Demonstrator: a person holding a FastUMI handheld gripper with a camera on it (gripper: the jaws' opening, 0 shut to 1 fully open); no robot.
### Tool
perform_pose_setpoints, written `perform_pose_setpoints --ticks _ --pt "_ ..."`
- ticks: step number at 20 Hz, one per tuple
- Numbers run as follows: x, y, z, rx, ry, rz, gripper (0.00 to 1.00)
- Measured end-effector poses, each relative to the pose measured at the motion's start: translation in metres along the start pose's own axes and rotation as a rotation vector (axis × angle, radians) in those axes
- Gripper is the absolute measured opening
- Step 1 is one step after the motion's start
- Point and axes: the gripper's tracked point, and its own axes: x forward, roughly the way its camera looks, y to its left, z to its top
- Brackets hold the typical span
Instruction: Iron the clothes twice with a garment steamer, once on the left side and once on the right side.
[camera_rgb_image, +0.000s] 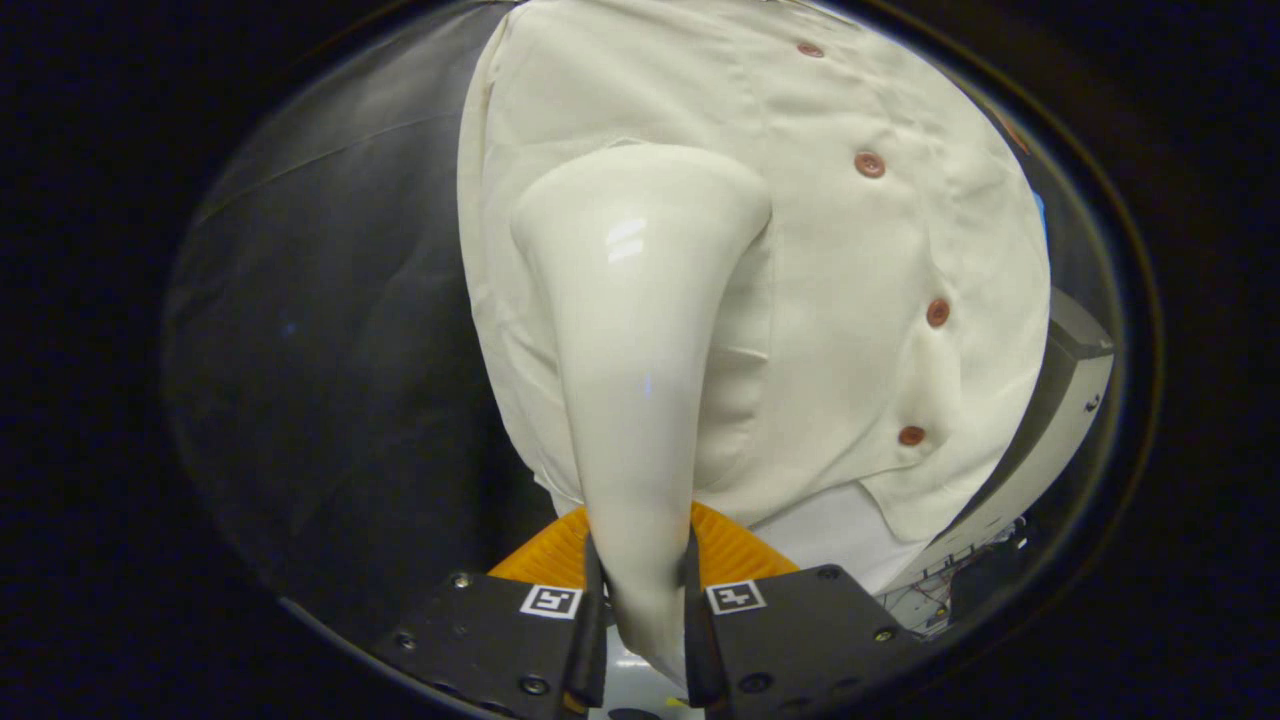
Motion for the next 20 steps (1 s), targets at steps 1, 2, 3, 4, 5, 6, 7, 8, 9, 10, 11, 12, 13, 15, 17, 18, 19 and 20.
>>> perform_pose_setpoints --ticks 1,2,3,4,5,6,7,8,9,10,11,12,13,15,17,18,19,20 --pt "0.001 0.0 -0.005 0.0 0.009 0.001 0.31" --pt "0.001 0.0 -0.008 0.001 0.016 0.002 0.31" --pt "0.001 0.0 -0.012 0.002 0.025 0.003 0.31" --pt "0.002 0.0 -0.016 0.004 0.033 0.005 0.31" --pt "0.002 -0.001 -0.02 0.003 0.042 0.005 0.31" --pt "0.001 -0.001 -0.024 0.001 0.048 0.006 0.31" --pt "0.0 -0.001 -0.027 0.001 0.057 0.007 0.31" --pt "-0.001 -0.002 -0.03 0.003 0.066 0.008 0.31" --pt "-0.003 -0.002 -0.032 0.007 0.074 0.011 0.31" --pt "-0.004 -0.002 -0.035 0.011 0.079 0.014 0.31" --pt "-0.006 -0.002 -0.037 0.016 0.086 0.017 0.31" --pt "-0.01 -0.001 -0.037 0.021 0.088 0.022 0.31" --pt "-0.015 -0.001 -0.038 0.023 0.088 0.025 0.31" --pt "-0.024 -0.001 -0.038 0.025 0.088 0.028 0.31" --pt "-0.038 -0.002 -0.037 0.028 0.087 0.03 0.31" --pt "-0.046 -0.003 -0.037 0.029 0.084 0.029 0.31" --pt "-0.053 -0.005 -0.037 0.03 0.08 0.026 0.31" --pt "-0.061 -0.007 -0.036 0.03 0.074 0.023 0.31"
